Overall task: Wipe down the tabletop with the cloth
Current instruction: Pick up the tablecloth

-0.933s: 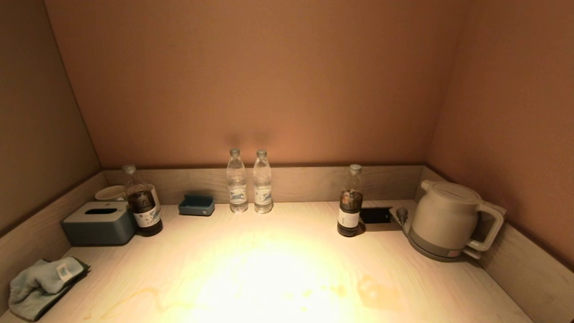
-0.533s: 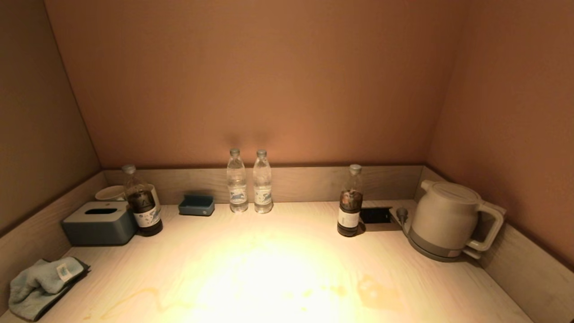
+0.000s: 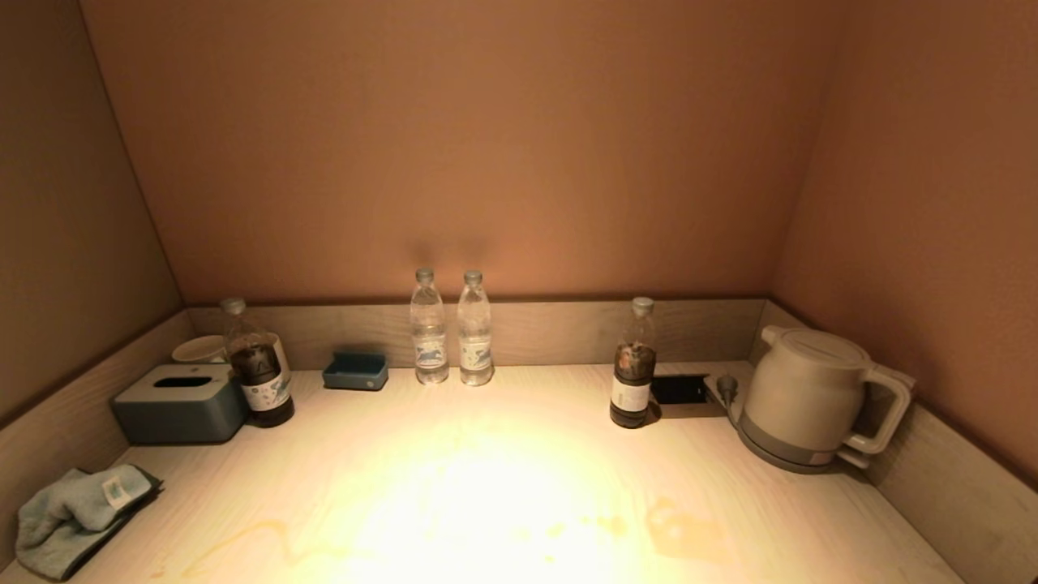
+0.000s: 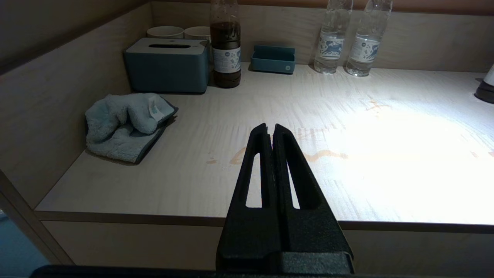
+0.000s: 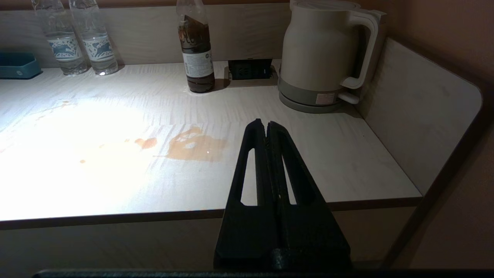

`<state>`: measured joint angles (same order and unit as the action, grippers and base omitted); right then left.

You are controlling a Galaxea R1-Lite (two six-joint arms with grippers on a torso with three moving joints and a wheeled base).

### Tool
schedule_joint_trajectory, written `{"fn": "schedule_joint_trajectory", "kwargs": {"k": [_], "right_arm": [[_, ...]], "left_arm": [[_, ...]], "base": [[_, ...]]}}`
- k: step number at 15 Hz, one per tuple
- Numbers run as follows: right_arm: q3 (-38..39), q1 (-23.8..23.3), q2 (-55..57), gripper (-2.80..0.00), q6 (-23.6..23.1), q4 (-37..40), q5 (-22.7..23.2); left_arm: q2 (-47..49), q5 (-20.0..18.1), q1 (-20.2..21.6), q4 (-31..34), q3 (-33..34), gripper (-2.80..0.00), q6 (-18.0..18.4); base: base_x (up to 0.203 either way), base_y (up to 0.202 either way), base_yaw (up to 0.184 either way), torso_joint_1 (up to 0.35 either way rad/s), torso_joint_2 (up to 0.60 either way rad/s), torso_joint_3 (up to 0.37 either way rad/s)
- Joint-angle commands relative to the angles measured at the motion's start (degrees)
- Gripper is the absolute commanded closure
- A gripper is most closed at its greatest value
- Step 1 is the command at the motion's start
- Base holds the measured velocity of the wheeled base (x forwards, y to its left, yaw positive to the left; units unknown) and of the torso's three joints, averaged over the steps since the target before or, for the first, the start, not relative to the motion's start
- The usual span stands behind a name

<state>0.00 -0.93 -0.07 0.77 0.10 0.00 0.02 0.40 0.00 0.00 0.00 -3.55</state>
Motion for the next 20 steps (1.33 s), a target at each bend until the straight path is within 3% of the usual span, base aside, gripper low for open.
{"fn": "schedule_joint_trajectory", "kwargs": {"k": [1, 12, 15, 17, 20], "right_arm": [[0.0, 0.0, 0.1, 0.0, 0.0, 0.0, 0.0], [0.0, 0.0, 0.1, 0.0, 0.0, 0.0, 0.0], [0.0, 0.0, 0.1, 0.0, 0.0, 0.0, 0.0], [0.0, 0.0, 0.1, 0.0, 0.0, 0.0, 0.0], [0.0, 0.0, 0.1, 0.0, 0.0, 0.0, 0.0]], "left_arm": [[0.0, 0.0, 0.0, 0.0, 0.0, 0.0, -0.1], [0.0, 0.2, 0.0, -0.1, -0.6, 0.0, -0.2], [1.8, 1.4, 0.0, 3.9, -9.5, 0.0, -4.4], [9.6, 3.8, 0.0, 9.1, -15.7, 0.0, -7.3], [29.7, 11.4, 0.1, 12.0, -20.1, 0.0, -11.3]], "base": [[0.0, 0.0, 0.0, 0.0, 0.0, 0.0], [0.0, 0.0, 0.0, 0.0, 0.0, 0.0], [0.0, 0.0, 0.0, 0.0, 0.0, 0.0], [0.0, 0.0, 0.0, 0.0, 0.0, 0.0], [0.0, 0.0, 0.0, 0.0, 0.0, 0.0]]}}
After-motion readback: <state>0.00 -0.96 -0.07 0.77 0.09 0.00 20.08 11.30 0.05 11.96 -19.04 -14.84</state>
